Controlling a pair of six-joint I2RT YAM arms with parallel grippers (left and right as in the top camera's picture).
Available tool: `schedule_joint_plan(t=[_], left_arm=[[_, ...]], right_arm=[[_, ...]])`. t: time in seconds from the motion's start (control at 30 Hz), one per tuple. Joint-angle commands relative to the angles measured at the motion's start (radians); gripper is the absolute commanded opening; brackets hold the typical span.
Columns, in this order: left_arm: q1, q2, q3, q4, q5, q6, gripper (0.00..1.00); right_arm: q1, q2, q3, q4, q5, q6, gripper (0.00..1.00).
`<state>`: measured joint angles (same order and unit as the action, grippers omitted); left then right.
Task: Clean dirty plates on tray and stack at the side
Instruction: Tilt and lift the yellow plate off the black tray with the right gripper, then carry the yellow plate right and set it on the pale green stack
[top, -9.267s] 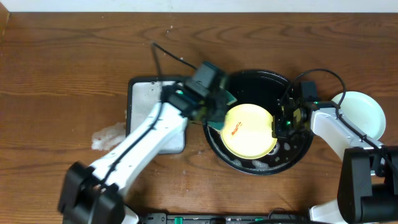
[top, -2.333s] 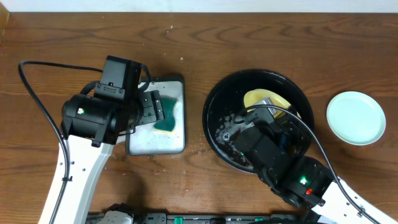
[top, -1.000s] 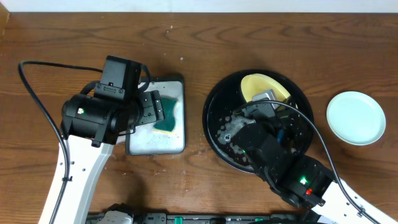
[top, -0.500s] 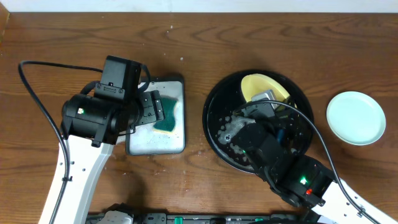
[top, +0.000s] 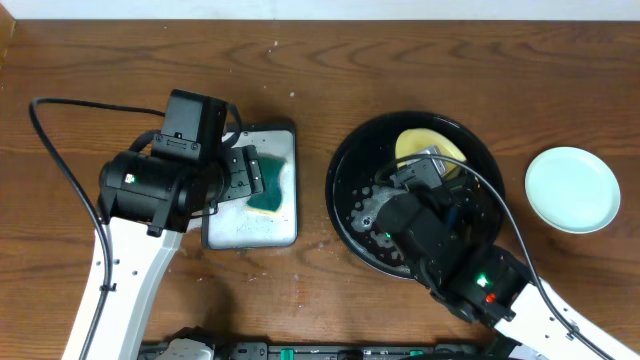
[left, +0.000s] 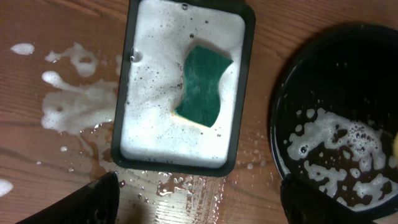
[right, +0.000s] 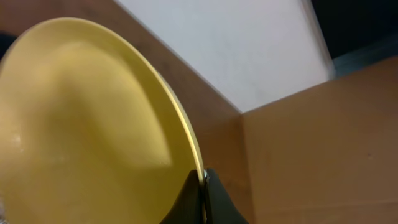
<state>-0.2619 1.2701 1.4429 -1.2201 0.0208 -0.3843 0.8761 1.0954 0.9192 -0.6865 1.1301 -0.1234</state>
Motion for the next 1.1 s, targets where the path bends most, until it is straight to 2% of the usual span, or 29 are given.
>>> schedule_joint_plan(t=[0.0, 0.1, 0.17, 0.23, 0.37, 0.6, 0.77, 0.87, 1.07], left_arm=[[0.002, -0.002, 0.001, -0.002, -0.002, 0.010, 0.83], [0.002, -0.002, 0.001, -0.002, -0.002, 0.010, 0.83], [0.002, -0.002, 0.001, -0.002, -0.002, 0.010, 0.83], [0.002, -0.002, 0.001, -0.002, -0.002, 0.010, 0.83], [0.002, -0.002, 0.001, -0.002, -0.002, 0.010, 0.83], [0.002, -0.002, 0.001, -0.002, -0.002, 0.010, 0.83], [0.002, -0.002, 0.001, -0.002, -0.002, 0.010, 0.83], [0.002, -0.002, 0.001, -0.002, -0.002, 0.010, 0.83], [0.002, -0.002, 0.001, -0.002, -0.002, 0.010, 0.83]], right_arm=[[-0.064, 0.011, 0.020, -0.047, -0.128, 0.269, 0.01], [-0.185, 0.013, 0.019, -0.107, -0.414, 0.462, 0.01], [-0.289, 0.018, 0.019, -0.121, -0.569, 0.510, 0.01], [-0.423, 0.017, 0.020, -0.112, -0.716, 0.511, 0.01], [-0.663, 0.016, 0.021, -0.101, -0.883, 0.489, 0.01], [-1.189, 0.056, 0.021, 0.003, -1.226, 0.485, 0.01], [-1.471, 0.175, 0.021, 0.109, -1.270, 0.584, 0.01], [-1.565, 0.264, 0.021, 0.148, -1.270, 0.609, 0.01], [-1.656, 0.426, 0.021, 0.153, -1.233, 0.589, 0.01]])
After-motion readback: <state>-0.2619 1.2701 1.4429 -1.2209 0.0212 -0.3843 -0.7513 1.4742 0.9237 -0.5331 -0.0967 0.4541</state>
